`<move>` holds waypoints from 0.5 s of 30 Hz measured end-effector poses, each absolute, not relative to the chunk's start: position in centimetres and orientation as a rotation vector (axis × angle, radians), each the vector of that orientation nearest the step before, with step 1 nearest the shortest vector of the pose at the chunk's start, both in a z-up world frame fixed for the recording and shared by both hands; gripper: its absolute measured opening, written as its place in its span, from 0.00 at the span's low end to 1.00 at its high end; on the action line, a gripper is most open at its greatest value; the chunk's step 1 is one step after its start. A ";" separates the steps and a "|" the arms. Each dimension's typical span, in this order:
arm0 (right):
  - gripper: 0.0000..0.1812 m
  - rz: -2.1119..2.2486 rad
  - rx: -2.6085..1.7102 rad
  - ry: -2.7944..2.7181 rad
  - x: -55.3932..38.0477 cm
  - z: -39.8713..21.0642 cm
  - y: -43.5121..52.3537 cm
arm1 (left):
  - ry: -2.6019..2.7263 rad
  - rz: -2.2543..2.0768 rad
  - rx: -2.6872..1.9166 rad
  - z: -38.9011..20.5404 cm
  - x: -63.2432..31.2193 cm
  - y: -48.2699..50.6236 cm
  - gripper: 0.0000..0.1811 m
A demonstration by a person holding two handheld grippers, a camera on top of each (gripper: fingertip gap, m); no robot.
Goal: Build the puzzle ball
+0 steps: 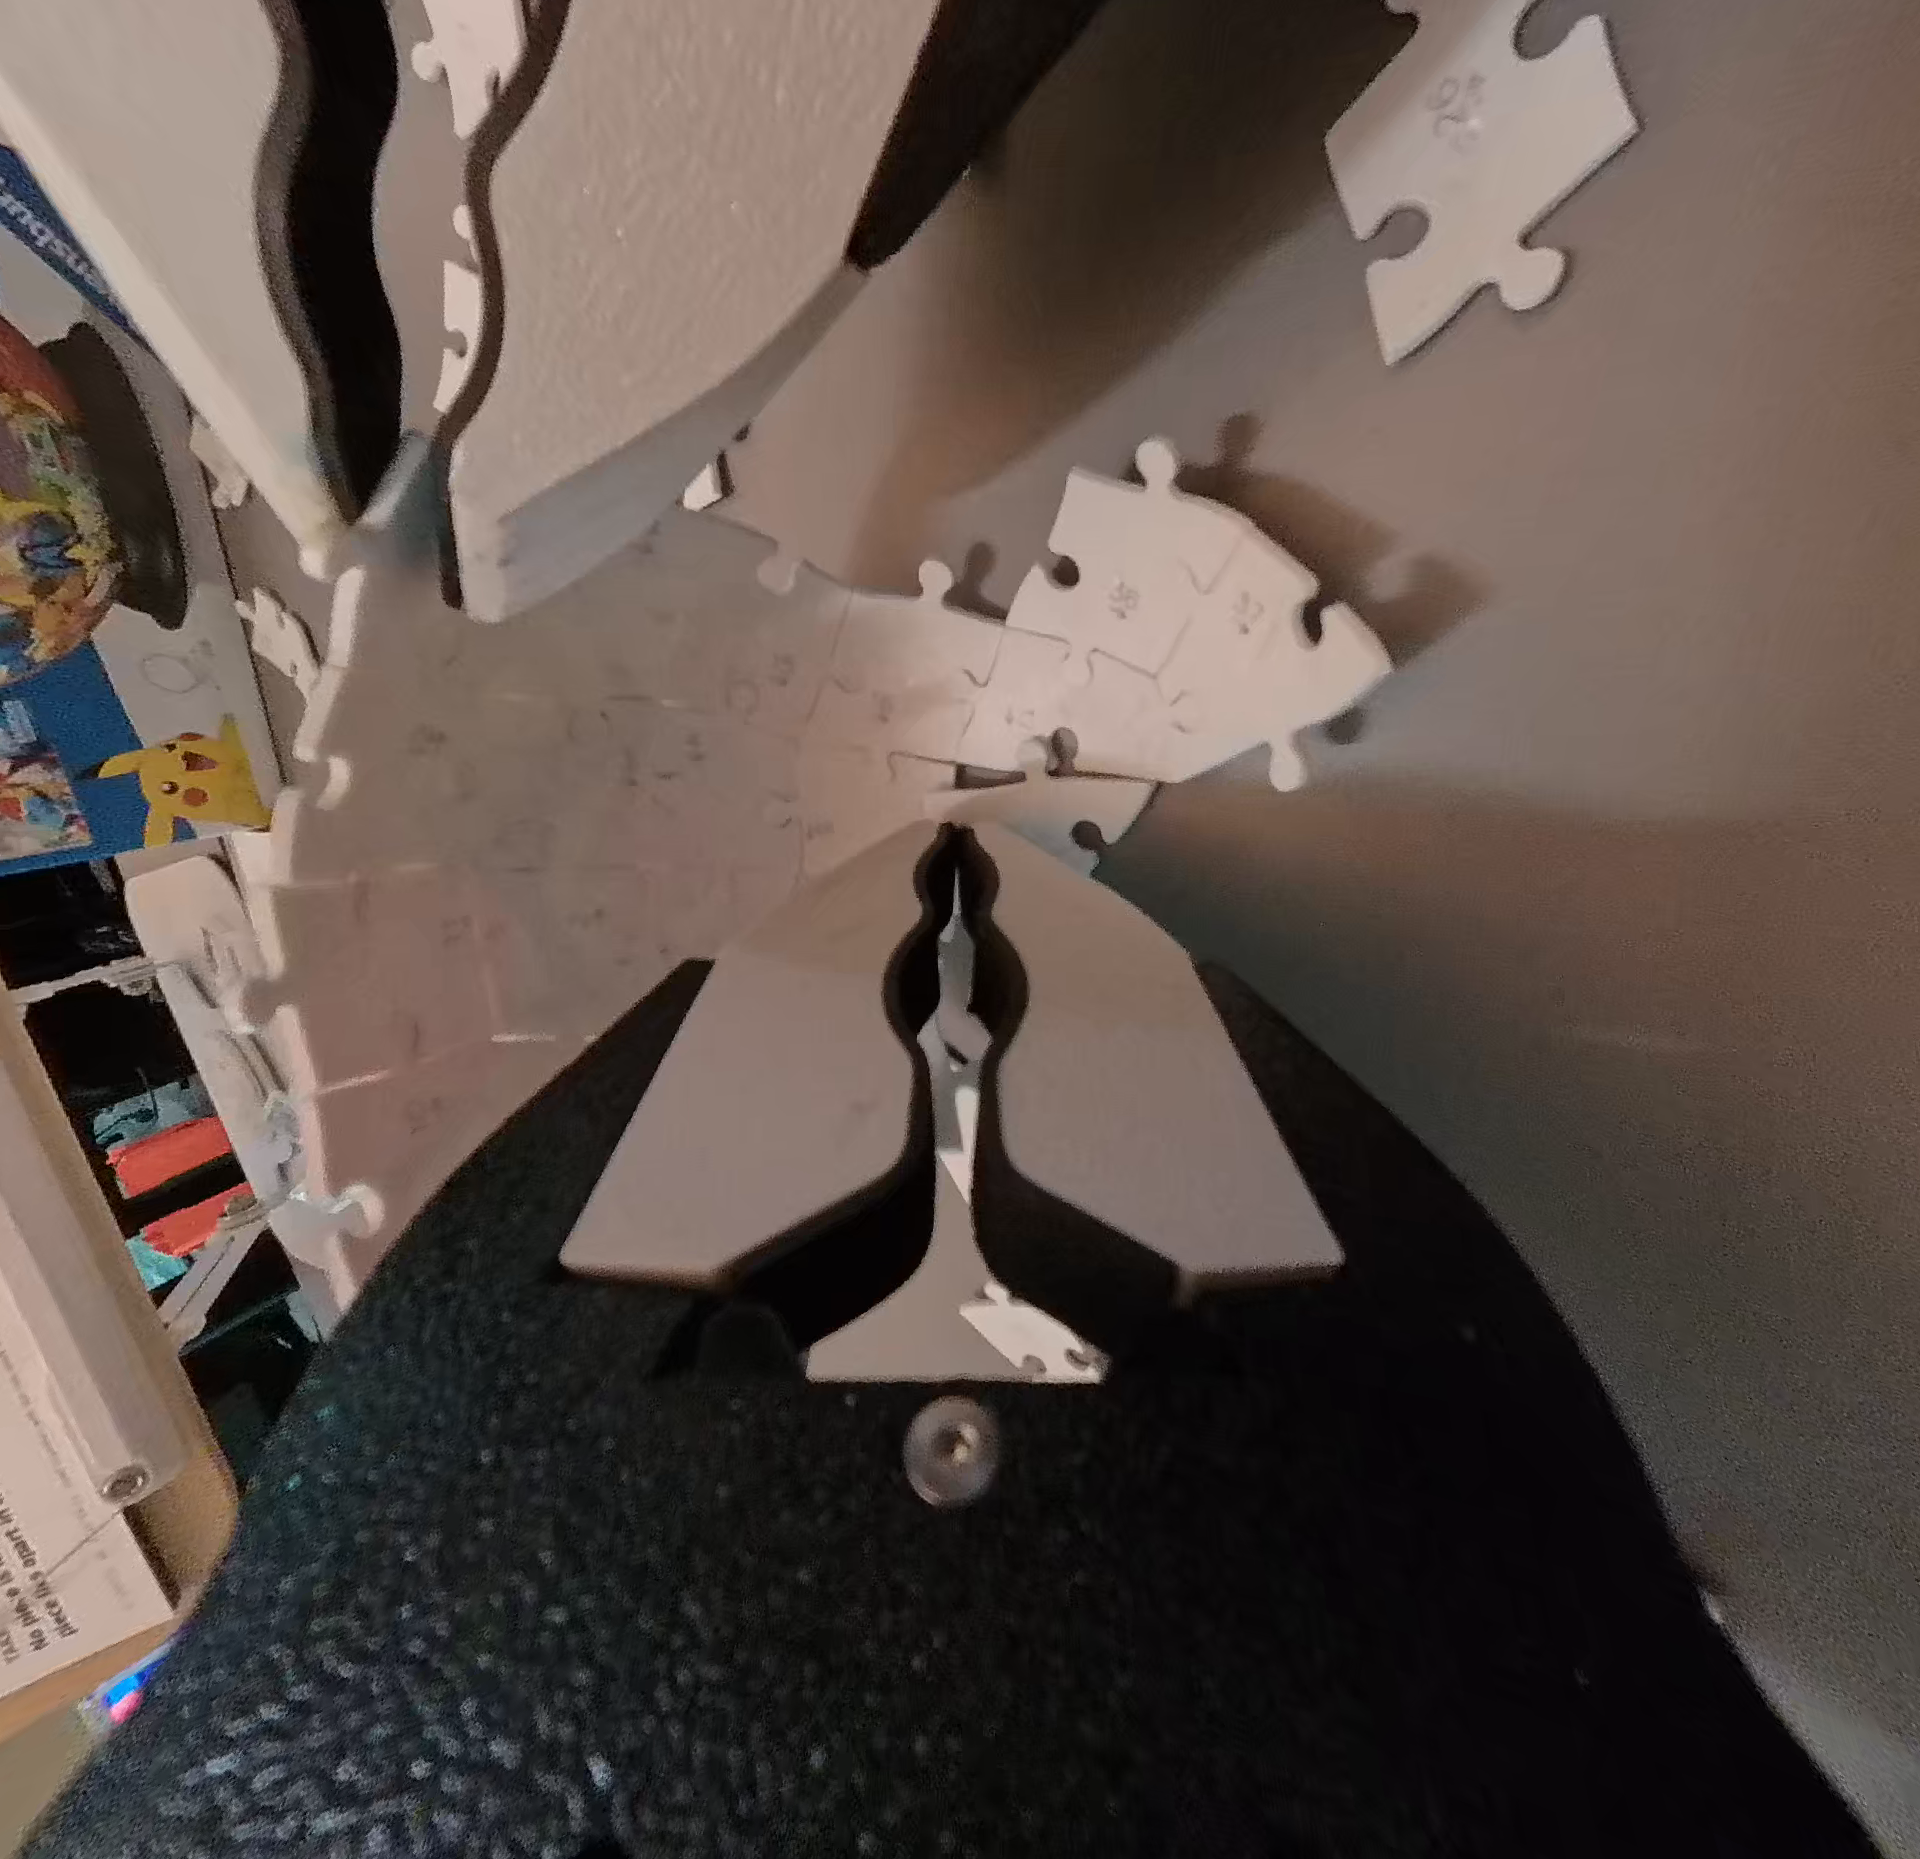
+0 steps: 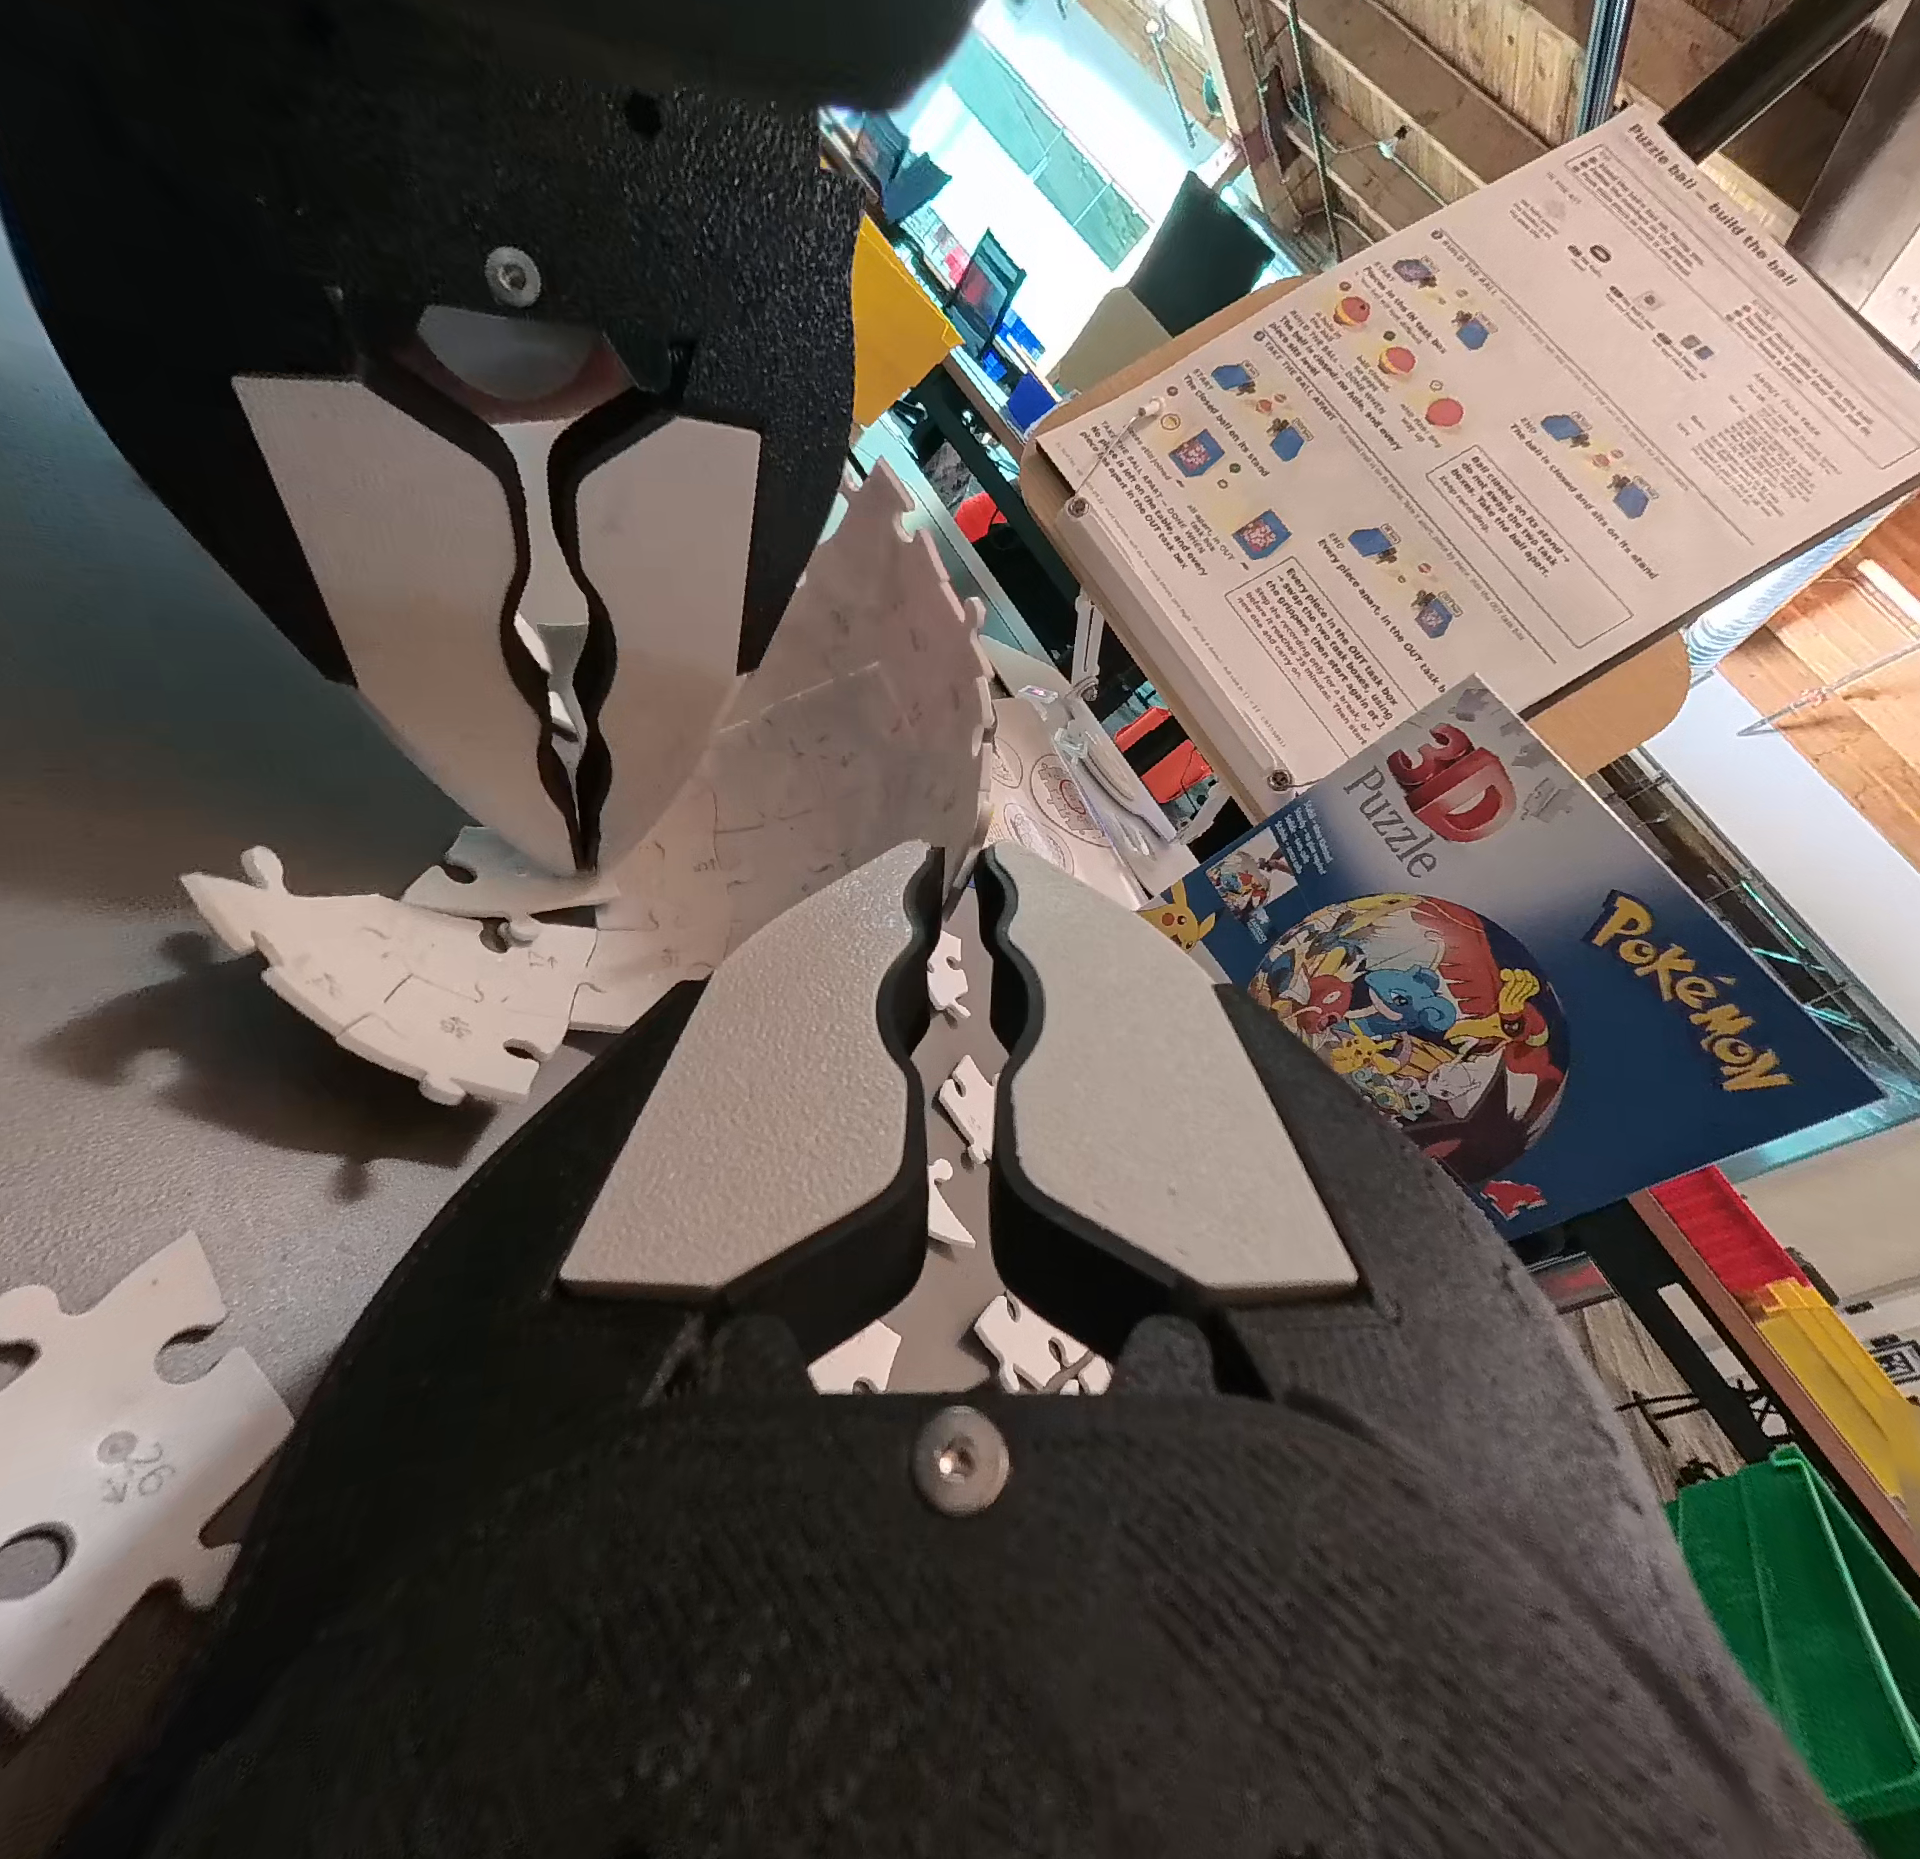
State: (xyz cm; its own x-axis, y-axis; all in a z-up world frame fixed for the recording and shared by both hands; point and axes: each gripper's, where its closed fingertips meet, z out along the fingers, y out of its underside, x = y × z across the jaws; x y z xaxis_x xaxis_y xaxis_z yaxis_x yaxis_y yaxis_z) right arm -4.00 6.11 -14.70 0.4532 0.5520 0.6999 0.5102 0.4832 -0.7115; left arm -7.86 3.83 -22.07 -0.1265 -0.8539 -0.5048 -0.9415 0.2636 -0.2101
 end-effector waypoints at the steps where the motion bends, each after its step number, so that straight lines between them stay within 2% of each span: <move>1: 0.03 0.035 -1.138 -1.171 -4.0 -14.7 6.1 | 2.009 0.217 -1.612 -22.1 -7.8 3.8 0.00; 15: 0.03 0.035 -1.138 -1.172 -4.0 -14.7 6.1 | 1.966 0.260 -1.565 -21.1 -8.0 4.4 0.01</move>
